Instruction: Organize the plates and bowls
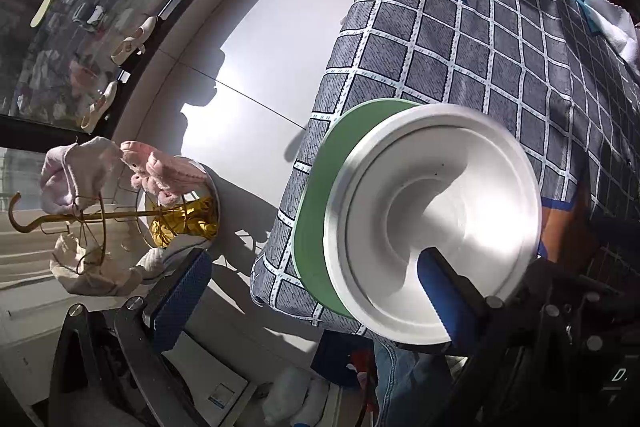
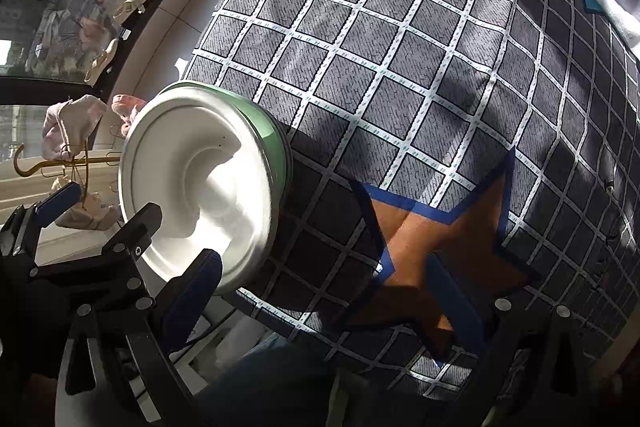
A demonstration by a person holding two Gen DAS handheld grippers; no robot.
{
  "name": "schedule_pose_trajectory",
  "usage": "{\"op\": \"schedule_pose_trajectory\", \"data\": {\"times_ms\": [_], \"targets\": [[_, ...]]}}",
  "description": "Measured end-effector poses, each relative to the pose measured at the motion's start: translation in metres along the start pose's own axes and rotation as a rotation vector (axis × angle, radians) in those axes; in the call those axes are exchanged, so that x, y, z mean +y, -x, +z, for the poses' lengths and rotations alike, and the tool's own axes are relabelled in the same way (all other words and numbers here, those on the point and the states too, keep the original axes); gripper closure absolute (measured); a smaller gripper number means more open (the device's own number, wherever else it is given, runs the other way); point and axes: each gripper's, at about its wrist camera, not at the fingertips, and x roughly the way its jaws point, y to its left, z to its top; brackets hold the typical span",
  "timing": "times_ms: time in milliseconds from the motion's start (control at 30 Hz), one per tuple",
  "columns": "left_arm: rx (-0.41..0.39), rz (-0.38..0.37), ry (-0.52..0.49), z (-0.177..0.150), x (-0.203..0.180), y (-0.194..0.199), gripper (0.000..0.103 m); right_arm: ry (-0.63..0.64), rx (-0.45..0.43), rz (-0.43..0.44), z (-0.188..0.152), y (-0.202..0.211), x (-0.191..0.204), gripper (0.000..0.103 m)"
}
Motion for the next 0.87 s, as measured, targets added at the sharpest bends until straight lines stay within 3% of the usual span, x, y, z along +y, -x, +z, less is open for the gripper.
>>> {"op": "schedule_pose_trajectory", "data": {"times_ms": [700, 867], "targets": [[0.013, 0.040, -0.011, 0.002, -0.006, 0.003, 0.000, 0.022, 0.000, 0.025, 0.000, 0.005, -0.007, 0.000], [-0.025, 0.032, -0.029, 0.003, -0.010, 0.011, 0.000, 0.014, 0.000, 0.065, 0.004, 0.007, -0.014, 0.000]]}}
